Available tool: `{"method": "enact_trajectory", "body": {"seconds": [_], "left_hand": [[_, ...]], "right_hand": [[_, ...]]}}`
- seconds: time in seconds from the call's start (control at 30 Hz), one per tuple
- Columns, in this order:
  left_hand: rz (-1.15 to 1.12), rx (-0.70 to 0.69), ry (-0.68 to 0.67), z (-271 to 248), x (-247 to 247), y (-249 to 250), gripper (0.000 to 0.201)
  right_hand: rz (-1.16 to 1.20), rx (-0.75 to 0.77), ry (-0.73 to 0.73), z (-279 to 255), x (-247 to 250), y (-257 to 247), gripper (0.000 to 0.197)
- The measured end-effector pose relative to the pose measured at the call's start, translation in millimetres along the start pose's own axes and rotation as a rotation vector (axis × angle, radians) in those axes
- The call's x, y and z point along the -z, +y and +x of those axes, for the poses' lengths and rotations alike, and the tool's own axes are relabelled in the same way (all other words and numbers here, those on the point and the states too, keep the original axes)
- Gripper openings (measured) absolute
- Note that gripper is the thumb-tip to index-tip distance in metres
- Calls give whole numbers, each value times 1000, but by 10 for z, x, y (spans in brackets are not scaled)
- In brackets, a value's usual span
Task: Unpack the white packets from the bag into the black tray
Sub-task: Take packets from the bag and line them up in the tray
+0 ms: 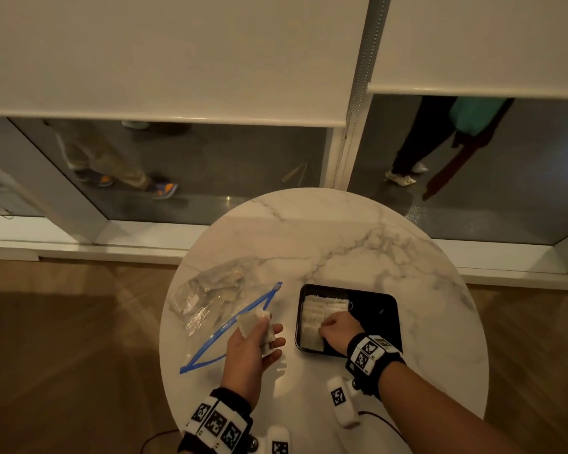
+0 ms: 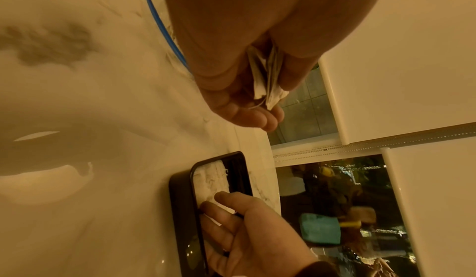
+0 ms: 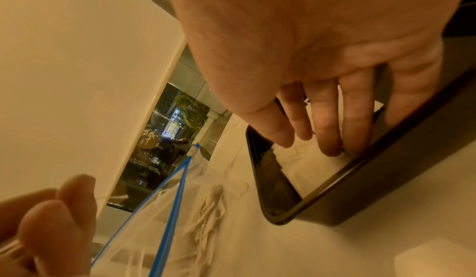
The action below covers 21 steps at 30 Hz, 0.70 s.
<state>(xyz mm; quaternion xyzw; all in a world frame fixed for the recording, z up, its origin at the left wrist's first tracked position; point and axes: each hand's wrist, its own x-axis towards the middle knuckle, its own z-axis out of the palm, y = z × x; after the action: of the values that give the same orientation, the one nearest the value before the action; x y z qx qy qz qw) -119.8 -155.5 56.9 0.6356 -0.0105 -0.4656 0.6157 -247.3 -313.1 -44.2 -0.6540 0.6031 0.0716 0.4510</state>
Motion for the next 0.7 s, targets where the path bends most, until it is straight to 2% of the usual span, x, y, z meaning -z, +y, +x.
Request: {"method": "enact_trajectory", "body": {"seconds": [0.17,0.3,0.4,0.5,0.57,0.63,0.7], "left_hand": [[-11,-6,-44,-63,-21,76,26],[-37,17,-75,-86,-21,113,27],[-34,21,-82,-95,7,122,27],[20,6,-96,-95,15,131,25],[86,-12,-126,-90,2,134,26],[142,-24,-155,-94,-12,143,24],[162,-36,-205,-103,-33,163,23]], "right_hand": [[9,3,40,-40,42,11,14],[-3,22,39,-83,15,7,19],[10,30,94,-208,85,-41,18],[177,191,122,-407,169,-179,6],[354,319,25,-580,228,-330,6],[429,438,-84,-766,283,-490,8],[469,529,-130,-913,342,-613,8]]}}
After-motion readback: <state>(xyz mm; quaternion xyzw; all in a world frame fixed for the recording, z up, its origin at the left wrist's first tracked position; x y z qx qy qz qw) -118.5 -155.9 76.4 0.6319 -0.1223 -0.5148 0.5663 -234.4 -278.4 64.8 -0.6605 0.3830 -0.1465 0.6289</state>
